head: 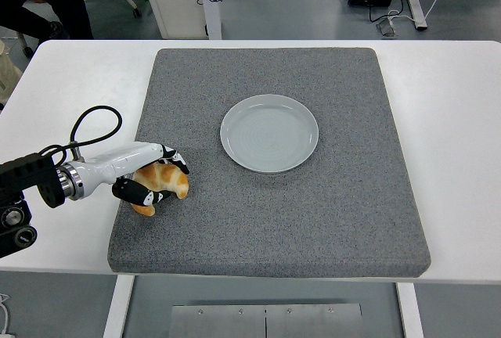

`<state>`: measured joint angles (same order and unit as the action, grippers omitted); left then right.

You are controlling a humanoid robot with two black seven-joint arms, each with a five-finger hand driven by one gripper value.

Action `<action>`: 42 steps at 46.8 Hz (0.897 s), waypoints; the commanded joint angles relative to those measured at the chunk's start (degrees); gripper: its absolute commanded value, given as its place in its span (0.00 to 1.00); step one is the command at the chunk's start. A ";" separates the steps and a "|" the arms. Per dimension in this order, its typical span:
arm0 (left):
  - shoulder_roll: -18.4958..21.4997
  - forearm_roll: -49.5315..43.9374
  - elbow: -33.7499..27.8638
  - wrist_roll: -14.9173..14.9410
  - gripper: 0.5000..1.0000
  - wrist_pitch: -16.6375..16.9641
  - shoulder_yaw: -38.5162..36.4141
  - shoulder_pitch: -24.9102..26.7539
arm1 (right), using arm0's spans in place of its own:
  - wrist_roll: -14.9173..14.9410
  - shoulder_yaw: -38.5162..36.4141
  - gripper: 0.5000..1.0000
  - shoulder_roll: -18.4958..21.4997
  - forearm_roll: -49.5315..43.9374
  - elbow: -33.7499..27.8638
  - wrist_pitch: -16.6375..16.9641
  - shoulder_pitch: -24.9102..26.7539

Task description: Place the bread on the plate

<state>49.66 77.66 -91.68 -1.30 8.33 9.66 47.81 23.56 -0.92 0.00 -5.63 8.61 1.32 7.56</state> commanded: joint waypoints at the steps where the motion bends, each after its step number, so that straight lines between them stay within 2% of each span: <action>1: 0.26 -0.31 0.01 -0.28 0.00 -0.51 1.67 0.26 | -0.01 0.04 1.00 0.00 0.01 0.00 -0.01 0.00; 6: 1.93 -0.40 0.01 -0.80 0.00 -1.65 2.73 1.32 | -0.01 0.04 1.00 0.00 0.01 0.00 -0.01 0.00; 13: 3.16 -2.60 0.01 -1.42 0.00 -2.88 2.90 5.62 | -0.01 -0.05 1.00 0.00 0.01 0.00 -0.01 0.00; 17: 4.65 -4.00 0.01 -1.51 0.00 -3.41 2.73 8.52 | -0.01 0.04 1.00 0.00 0.01 0.00 -0.01 0.00; 26: 6.23 -6.47 0.71 -1.51 0.00 -7.01 2.73 15.72 | -0.01 -0.05 1.00 0.00 -0.08 0.00 -0.01 0.00; 35: 6.76 -7.70 3.17 -1.69 0.00 -11.23 2.90 23.46 | -0.01 -0.05 1.00 0.00 -0.08 0.00 -0.01 0.00; 42: 6.24 -7.70 5.46 -2.21 0.00 -12.90 2.82 26.89 | 0.08 -0.05 1.00 0.00 0.01 0.00 -0.01 0.00</action>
<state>56.26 69.96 -87.18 -3.37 -4.08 12.54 73.55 23.56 -0.89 0.00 -5.66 8.61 1.32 7.56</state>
